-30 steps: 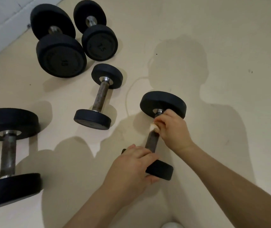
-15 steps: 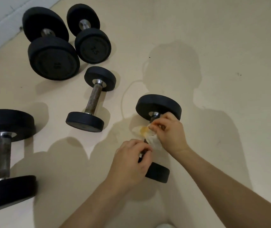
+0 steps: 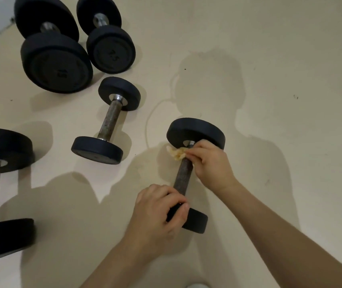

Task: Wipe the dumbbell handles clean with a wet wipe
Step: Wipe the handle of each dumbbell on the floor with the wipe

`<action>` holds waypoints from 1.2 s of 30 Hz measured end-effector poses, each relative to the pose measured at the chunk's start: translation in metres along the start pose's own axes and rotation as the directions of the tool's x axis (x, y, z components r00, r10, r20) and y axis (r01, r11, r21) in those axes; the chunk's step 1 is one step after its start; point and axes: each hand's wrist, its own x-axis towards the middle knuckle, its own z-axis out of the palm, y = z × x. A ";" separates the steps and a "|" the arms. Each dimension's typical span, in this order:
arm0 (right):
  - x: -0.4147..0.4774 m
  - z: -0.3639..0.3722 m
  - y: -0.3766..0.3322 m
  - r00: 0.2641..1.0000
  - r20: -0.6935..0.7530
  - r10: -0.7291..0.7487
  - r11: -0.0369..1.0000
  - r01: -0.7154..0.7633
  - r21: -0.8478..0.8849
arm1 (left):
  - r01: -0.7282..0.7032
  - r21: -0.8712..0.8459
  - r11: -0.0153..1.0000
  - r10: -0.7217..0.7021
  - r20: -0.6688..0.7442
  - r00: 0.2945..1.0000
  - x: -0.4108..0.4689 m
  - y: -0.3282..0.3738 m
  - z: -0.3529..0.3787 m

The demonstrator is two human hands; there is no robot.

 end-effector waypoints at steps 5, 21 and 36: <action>-0.038 -0.007 -0.015 0.970 0.218 -0.105 0.994 0.100 0.034 | -0.027 -0.093 0.995 0.027 0.003 1.000 -0.005 0.009 0.000; -0.044 -0.016 -0.025 0.941 0.332 -0.070 0.998 0.067 0.023 | 0.410 -0.214 0.886 -0.393 0.121 0.912 -0.016 0.003 0.003; -0.042 -0.034 0.007 0.980 0.178 0.090 0.996 -0.093 0.006 | 0.021 0.043 0.999 -0.026 0.139 0.990 -0.021 0.015 0.022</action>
